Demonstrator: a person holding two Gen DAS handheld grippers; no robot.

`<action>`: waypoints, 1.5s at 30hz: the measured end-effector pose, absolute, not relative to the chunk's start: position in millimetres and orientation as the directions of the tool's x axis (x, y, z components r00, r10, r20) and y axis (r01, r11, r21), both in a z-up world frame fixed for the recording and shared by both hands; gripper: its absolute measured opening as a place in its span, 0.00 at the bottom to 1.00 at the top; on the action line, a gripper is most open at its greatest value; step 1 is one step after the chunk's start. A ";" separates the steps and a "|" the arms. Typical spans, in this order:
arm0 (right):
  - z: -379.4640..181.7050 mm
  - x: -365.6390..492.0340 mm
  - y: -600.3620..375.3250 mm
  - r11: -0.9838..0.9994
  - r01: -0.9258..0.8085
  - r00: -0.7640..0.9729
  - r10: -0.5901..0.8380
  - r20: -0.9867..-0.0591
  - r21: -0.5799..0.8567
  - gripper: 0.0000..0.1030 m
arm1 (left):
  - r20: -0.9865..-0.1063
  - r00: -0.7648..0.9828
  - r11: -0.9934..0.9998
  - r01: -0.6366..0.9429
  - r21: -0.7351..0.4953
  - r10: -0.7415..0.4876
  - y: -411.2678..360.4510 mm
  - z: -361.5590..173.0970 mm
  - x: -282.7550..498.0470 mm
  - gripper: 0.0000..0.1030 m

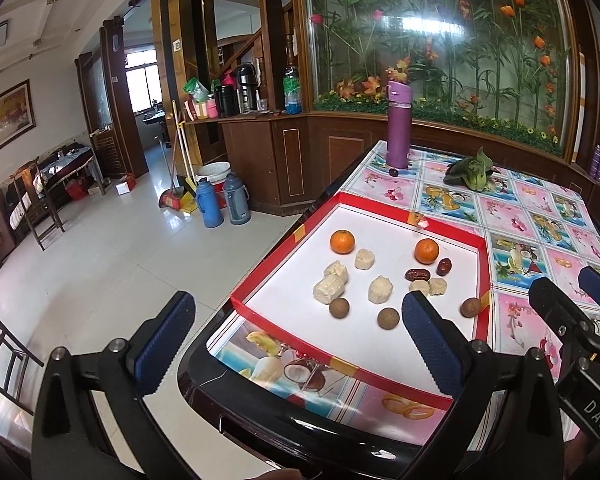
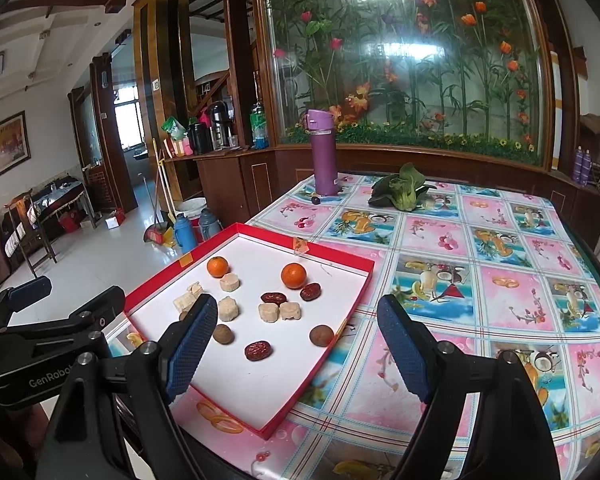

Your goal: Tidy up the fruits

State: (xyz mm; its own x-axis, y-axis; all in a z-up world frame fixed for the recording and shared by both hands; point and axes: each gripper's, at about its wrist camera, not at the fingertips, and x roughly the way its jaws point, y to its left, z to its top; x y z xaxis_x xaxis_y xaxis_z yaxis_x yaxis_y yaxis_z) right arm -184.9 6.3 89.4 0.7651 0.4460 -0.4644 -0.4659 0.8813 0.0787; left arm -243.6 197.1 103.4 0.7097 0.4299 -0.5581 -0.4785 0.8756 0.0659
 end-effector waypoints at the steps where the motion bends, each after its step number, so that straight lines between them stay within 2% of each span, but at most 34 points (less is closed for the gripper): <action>1: 89.5 -186.0 7.6 0.881 -0.466 0.766 0.445 -0.463 0.076 0.80 | -0.557 0.710 0.874 -0.482 0.064 0.432 198.1 103.7 -244.9 1.00; 45: 97.1 -191.3 16.8 0.870 -0.491 0.772 0.460 -0.438 0.048 0.80 | -0.532 0.734 0.881 -0.471 0.051 0.423 194.7 112.6 -254.6 1.00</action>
